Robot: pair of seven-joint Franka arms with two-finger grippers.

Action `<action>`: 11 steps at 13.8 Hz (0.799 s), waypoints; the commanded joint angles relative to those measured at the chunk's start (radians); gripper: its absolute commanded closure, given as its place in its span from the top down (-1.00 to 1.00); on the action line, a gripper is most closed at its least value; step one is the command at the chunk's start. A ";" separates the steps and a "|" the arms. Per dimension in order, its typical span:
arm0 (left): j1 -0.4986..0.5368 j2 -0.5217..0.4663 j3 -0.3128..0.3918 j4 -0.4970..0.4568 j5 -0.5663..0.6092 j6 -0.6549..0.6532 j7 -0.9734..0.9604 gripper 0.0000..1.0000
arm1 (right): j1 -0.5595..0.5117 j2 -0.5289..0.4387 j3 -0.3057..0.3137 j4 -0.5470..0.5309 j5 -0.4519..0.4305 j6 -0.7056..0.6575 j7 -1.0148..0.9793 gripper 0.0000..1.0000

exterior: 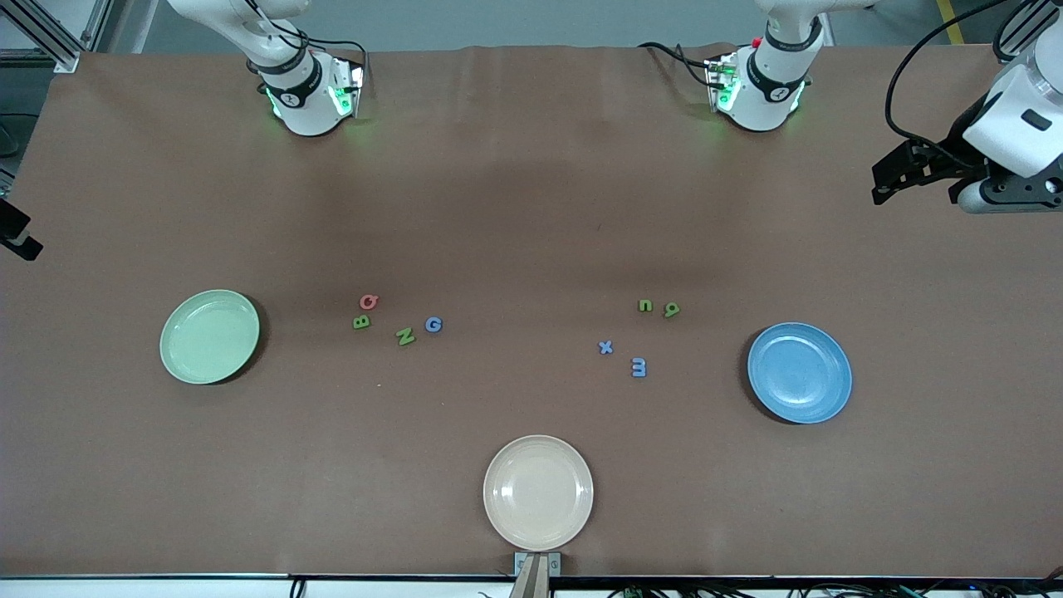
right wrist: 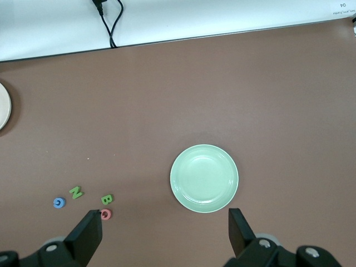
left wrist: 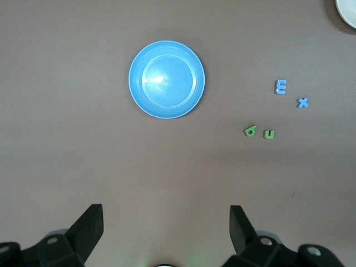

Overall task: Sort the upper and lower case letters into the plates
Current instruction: 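Move the left gripper toward the green b while the right gripper reaches out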

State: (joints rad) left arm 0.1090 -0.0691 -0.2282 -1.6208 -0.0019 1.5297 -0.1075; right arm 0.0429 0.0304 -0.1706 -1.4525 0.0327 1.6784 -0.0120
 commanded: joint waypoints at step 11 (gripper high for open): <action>-0.037 0.144 -0.025 0.045 0.073 0.016 -0.021 0.99 | -0.009 0.003 0.008 0.011 0.009 -0.002 -0.003 1.00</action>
State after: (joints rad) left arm 0.0884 -0.0018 -0.2440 -1.6113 0.0559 1.5359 -0.1074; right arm 0.0429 0.0308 -0.1704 -1.4520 0.0327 1.6785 -0.0120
